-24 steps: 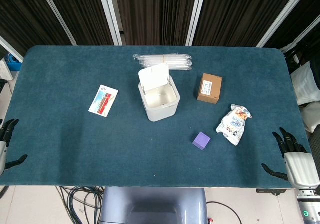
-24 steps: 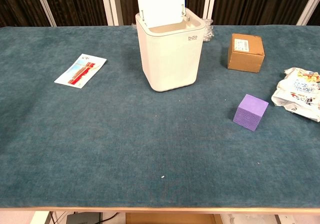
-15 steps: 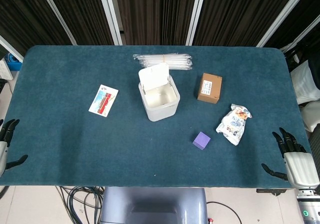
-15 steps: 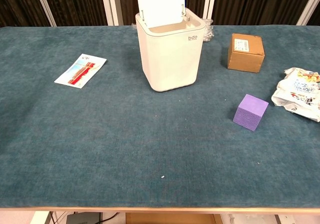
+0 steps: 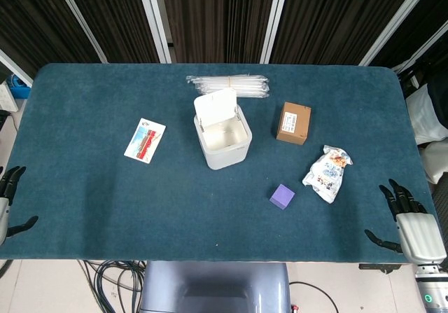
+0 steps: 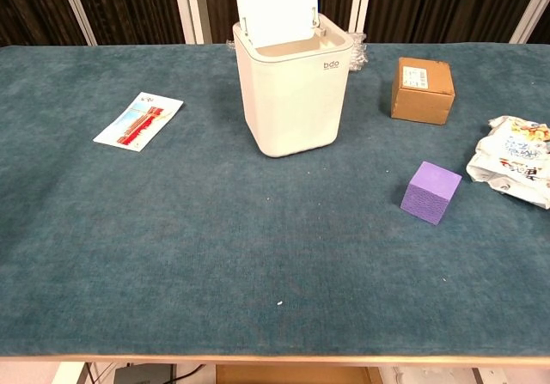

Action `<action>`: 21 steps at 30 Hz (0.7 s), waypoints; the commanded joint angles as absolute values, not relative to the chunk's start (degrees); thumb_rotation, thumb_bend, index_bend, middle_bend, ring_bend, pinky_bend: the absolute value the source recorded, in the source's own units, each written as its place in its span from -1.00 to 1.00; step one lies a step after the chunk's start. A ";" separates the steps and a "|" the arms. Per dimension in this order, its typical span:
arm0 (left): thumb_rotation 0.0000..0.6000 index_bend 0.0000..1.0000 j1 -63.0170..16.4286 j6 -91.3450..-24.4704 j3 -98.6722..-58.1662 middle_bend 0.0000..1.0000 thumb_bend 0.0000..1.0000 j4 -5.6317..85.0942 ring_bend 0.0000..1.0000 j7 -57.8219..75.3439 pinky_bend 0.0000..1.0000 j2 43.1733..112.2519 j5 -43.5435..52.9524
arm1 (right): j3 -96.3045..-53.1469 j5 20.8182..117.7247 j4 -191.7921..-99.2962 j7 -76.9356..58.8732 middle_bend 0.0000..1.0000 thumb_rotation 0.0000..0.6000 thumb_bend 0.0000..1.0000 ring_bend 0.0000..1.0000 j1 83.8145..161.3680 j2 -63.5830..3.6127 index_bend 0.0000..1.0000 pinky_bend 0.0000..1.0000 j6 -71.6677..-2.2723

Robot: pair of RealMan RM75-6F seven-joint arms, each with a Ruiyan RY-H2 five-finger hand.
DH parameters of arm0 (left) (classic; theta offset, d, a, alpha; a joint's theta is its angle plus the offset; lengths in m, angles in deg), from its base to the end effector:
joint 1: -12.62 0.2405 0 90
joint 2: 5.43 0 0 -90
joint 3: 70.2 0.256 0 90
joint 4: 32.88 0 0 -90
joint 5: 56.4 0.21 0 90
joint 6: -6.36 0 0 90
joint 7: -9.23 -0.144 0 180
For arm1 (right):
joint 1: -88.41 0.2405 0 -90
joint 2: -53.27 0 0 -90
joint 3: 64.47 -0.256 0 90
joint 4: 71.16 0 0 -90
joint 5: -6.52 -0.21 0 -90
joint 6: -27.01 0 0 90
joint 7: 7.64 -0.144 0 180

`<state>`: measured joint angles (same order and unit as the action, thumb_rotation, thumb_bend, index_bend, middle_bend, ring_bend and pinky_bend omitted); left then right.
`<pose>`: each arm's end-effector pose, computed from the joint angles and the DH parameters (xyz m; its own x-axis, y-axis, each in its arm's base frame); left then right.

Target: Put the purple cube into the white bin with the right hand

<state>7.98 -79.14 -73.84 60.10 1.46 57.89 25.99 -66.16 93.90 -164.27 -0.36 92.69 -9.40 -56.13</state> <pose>-0.3171 0.1823 0.1689 0.5130 -0.0098 0.8583 0.8573 0.0566 -0.5117 -0.3126 -0.1733 0.1573 0.5217 -0.0561 0.8513 -0.8532 -0.0314 0.5207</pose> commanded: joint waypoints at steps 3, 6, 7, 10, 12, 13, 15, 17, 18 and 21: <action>1.00 -0.73 8.08 -79.34 -73.85 -0.66 -0.81 60.32 -0.96 1.47 -1.00 57.73 26.03 | -64.69 97.55 -162.22 -5.96 -0.85 1.00 -0.79 -0.81 94.46 -8.27 -0.86 -0.46 -53.77; 1.00 -0.73 7.99 -79.17 -73.78 -0.66 -0.81 60.37 -0.96 1.45 -1.00 57.86 26.14 | -64.61 100.80 -159.32 -10.01 -0.85 1.00 -0.79 -0.82 98.05 -6.63 -0.86 -0.50 -50.40; 1.00 -0.73 7.92 -79.05 -73.73 -0.66 -0.81 60.35 -0.96 1.42 -1.00 57.89 26.22 | -64.88 102.17 -158.29 -10.77 -0.85 1.00 -0.79 -0.82 99.58 -6.50 -0.86 -0.50 -49.49; 1.00 -0.73 7.88 -78.99 -73.64 -0.66 -0.81 60.40 -0.96 1.31 -1.00 57.90 26.37 | -65.33 105.67 -155.45 -14.42 -0.85 1.00 -0.79 -0.82 104.08 -7.17 -0.86 -0.51 -46.56; 1.00 -0.73 7.94 -79.07 -73.66 -0.66 -0.81 60.39 -0.96 1.25 -1.00 57.92 26.30 | -65.29 107.87 -153.21 -16.11 -0.85 1.00 -0.79 -0.82 107.27 -8.02 -0.86 -0.52 -43.89; 1.00 -0.73 7.96 -79.09 -73.69 -0.66 -0.81 60.37 -0.96 1.23 -1.00 57.92 26.23 | -65.28 108.64 -152.39 -16.52 -0.85 1.00 -0.79 -0.82 108.56 -8.43 -0.86 -0.52 -42.74; 1.00 -0.73 7.95 -79.04 -73.79 -0.66 -0.81 60.31 -0.96 1.07 -1.00 57.99 25.95 | -65.42 110.07 -150.34 -17.59 -0.85 1.00 -0.79 -0.82 112.10 -9.96 -0.86 -0.52 -39.45; 1.00 -0.73 7.89 -78.84 -73.78 -0.66 -0.81 60.36 -0.96 0.91 -1.00 58.01 25.83 | -65.47 111.05 -148.86 -18.43 -0.85 1.00 -0.79 -0.82 114.67 -11.50 -0.86 -0.52 -37.28; 1.00 -0.73 7.85 -78.74 -73.74 -0.66 -0.81 60.39 -0.96 0.83 -1.00 58.02 25.82 | -65.47 111.51 -148.18 -18.58 -0.85 1.00 -0.79 -0.82 115.73 -12.26 -0.86 -0.52 -36.38; 1.00 -0.73 7.80 -78.62 -73.66 -0.66 -0.81 60.34 -0.96 0.54 -1.00 58.10 25.89 | -65.06 113.62 -145.47 -17.93 -0.84 1.00 -0.79 -0.82 119.30 -15.41 -0.86 -0.52 -33.46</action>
<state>7.80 -78.62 -73.66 60.35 0.55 58.09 25.88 -65.27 111.89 -147.35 -17.82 117.26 -13.37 -35.42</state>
